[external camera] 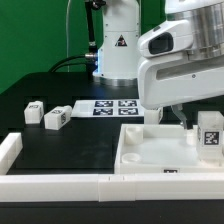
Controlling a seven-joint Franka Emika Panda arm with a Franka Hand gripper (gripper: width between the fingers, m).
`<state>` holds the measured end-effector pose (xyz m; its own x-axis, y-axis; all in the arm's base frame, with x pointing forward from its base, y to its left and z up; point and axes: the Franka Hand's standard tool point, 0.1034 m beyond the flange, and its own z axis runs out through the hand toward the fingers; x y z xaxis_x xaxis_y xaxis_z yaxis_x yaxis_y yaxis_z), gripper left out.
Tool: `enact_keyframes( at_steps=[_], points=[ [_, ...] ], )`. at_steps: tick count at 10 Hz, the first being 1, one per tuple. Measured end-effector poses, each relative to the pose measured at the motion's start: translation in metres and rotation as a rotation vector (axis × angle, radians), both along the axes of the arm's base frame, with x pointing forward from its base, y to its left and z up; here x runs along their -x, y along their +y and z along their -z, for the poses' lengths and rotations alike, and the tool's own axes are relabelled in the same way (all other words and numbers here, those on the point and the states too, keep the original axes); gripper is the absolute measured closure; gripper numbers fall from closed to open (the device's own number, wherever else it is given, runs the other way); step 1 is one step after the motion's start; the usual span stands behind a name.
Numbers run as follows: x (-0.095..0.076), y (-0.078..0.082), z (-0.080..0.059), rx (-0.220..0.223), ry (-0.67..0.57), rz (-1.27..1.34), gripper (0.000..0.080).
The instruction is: Assemble one leg
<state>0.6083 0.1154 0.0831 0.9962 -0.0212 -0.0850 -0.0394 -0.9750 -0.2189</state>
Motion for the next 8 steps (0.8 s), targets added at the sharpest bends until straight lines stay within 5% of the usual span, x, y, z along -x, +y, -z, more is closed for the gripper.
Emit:
enact_keyframes(
  at_steps=[3,5,8],
  points=[
    [-0.0077,-0.0035,0.0023,-0.007,0.009,-0.016,0.0151],
    [-0.0116,-0.0084,0.0034,-0.005,-0.016,-0.034,0.0422],
    [-0.0118,-0.0087,0.0037,-0.004,-0.015,-0.02,0.0509]
  ],
)
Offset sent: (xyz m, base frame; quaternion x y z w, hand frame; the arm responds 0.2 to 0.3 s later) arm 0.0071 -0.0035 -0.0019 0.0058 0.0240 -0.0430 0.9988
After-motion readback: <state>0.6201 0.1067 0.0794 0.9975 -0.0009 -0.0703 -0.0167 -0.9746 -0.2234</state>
